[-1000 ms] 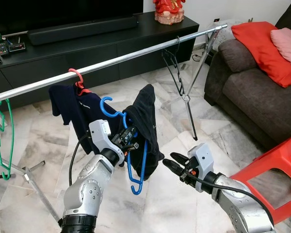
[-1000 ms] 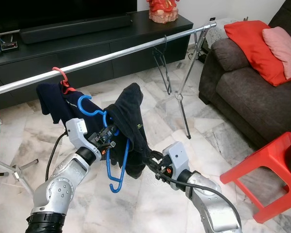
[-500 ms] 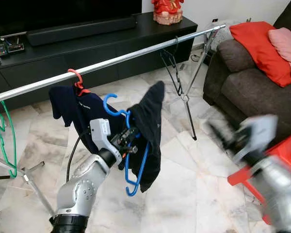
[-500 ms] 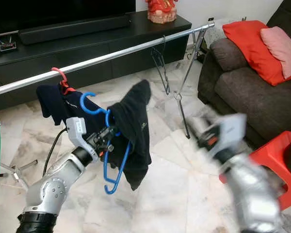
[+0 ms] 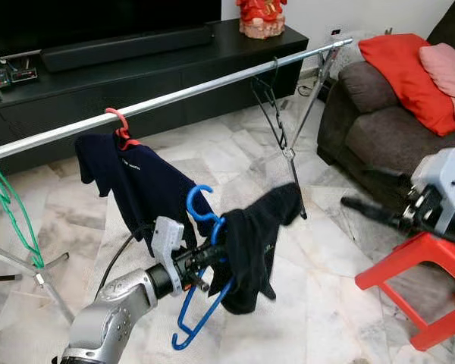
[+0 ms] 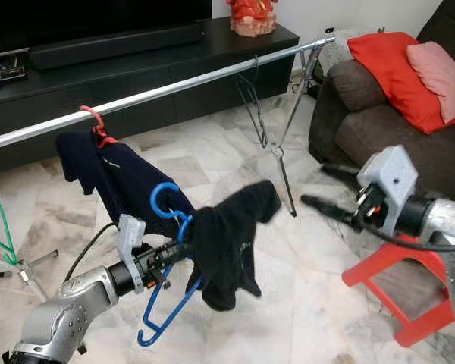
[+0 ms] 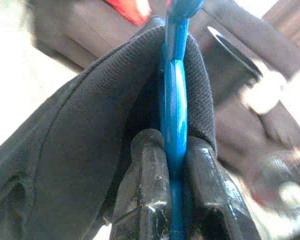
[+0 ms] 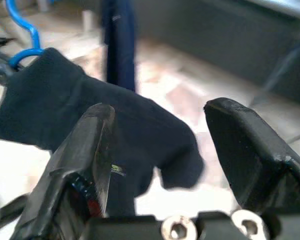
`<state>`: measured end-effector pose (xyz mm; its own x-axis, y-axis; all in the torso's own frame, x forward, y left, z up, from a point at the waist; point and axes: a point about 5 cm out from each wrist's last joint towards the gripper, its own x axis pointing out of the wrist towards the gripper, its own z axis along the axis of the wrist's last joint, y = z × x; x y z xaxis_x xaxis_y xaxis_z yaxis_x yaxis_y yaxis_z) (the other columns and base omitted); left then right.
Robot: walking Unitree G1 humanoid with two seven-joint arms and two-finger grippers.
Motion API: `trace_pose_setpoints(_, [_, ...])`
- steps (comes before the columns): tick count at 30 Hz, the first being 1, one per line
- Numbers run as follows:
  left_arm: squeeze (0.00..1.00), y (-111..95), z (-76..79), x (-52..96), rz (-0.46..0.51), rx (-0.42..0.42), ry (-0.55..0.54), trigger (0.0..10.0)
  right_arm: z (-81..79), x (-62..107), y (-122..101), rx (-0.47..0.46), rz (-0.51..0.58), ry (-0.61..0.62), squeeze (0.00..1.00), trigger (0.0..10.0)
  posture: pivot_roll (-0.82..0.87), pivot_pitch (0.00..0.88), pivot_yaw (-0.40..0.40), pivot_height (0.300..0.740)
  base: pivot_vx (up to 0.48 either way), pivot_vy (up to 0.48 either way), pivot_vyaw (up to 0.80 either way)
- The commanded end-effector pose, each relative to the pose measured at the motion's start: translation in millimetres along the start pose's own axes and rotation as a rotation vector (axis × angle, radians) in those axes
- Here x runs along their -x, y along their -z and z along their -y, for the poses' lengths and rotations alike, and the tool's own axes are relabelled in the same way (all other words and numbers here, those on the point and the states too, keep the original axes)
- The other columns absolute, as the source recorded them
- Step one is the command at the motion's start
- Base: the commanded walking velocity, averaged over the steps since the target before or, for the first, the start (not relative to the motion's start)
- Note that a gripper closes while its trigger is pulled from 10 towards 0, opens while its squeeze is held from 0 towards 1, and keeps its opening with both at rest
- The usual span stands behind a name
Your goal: Hang hanger
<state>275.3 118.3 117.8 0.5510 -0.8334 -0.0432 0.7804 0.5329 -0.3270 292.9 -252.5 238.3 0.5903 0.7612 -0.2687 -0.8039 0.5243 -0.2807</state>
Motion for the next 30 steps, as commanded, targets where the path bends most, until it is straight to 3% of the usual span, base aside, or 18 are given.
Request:
trace_pose_setpoints(1, [0.0,-3,12.8,-2.3,-0.009,-0.051,0.107,10.0,-2.7,2.6,-5,-0.032,-0.008,-0.129,1.0,10.0,-0.07,0.179,-0.049,0.74,0.0,0.0,0.0])
trace_pose_setpoints(2, [0.0,-3,12.8,-2.3,-0.009,-0.051,0.107,10.0,-2.7,2.6,-5,-0.032,-0.008,-0.129,1.0,10.0,-0.07,0.179,-0.049,0.74,0.0,0.0,0.0])
trace_pose_setpoints(3, [0.0,-1,15.6,-2.0,-0.031,-0.061,0.144,10.0,-6.3,3.8,-2,-0.053,-0.04,-0.231,1.0,10.0,-0.07,0.178,-0.052,0.74,0.0,0.0,0.0])
trace_pose_setpoints(4, [0.0,0,16.8,-2.4,-0.045,-0.082,0.161,10.0,-5.4,3.6,3,-0.063,-0.076,-0.256,1.0,10.0,-0.07,0.179,-0.056,0.74,0.0,0.0,0.0])
trace_pose_setpoints(13, [0.0,9,26.7,-4.0,-0.193,-0.215,0.312,10.0,-6.9,-6.6,38,-0.085,-0.238,-0.378,1.0,10.0,-0.06,0.178,-0.073,0.74,0.0,0.0,0.0])
trace_pose_setpoints(14, [0.0,8,27.3,-4.6,-0.195,-0.223,0.32,10.0,-7.2,-8.9,39,-0.091,-0.232,-0.379,0.96,10.0,-0.05,0.179,-0.075,0.74,0.0,0.0,0.0])
trace_pose_setpoints(15, [0.0,7,27.7,-4.9,-0.196,-0.228,0.325,10.0,-7.3,-10.4,39,-0.096,-0.228,-0.379,0.73,10.0,-0.05,0.179,-0.075,0.74,0.0,0.0,0.0])
trace_pose_setpoints(16, [0.0,6,28.4,-5.1,-0.201,-0.239,0.334,10.0,-6.3,-13.1,42,-0.095,-0.235,-0.361,0.0,10.0,-0.05,0.179,-0.075,0.74,0.0,0.0,0.0])
trace_pose_setpoints(18, [0.0,6,29.5,-5.0,-0.211,-0.254,0.349,10.0,-5.1,-15.6,46,-0.098,-0.247,-0.359,0.0,10.0,-0.05,0.181,-0.077,0.74,0.0,0.0,0.0])
trace_pose_setpoints(19, [0.0,6,31.3,-4.5,-0.225,-0.265,0.372,10.0,-8.6,-15.7,48,-0.126,-0.24,-0.417,0.0,10.0,-0.05,0.18,-0.078,0.74,0.0,0.0,0.0])
trace_pose_setpoints(20, [0.0,7,31.7,-4.3,-0.229,-0.269,0.379,10.0,-9.6,-15.6,48,-0.134,-0.237,-0.438,0.09,10.0,-0.05,0.18,-0.078,0.74,0.0,0.0,0.0])
trace_pose_setpoints(21, [0.0,7,31.8,-4.4,-0.234,-0.275,0.384,10.0,-11.8,-15.4,49,-0.144,-0.234,-0.47,0.09,10.0,-0.05,0.181,-0.082,0.74,0.0,0.0,0.0])
trace_pose_setpoints(22, [0.0,7,32.0,-4.5,-0.238,-0.282,0.391,10.0,-14.9,-15.4,50,-0.15,-0.235,-0.509,1.0,10.0,-0.05,0.181,-0.083,0.74,0.0,0.0,0.0])
trace_pose_setpoints(26, [0.0,6,33.2,-5.5,-0.261,-0.309,0.417,10.0,-21.3,-20.9,54,-0.145,-0.239,-0.571,1.0,10.0,-0.05,0.176,-0.082,0.74,0.0,0.0,0.0])
trace_pose_setpoints(27, [0.0,5,33.8,-6.3,-0.266,-0.319,0.424,10.0,-23.5,-23.9,55,-0.142,-0.245,-0.586,0.0,10.0,-0.05,0.174,-0.082,0.74,0.0,0.0,0.0])
trace_pose_setpoints(30, [0.0,3,34.5,-8.3,-0.275,-0.338,0.436,10.0,-30.1,-32.3,58,-0.137,-0.259,-0.637,0.0,10.0,-0.05,0.173,-0.083,0.74,0.0,0.0,0.0])
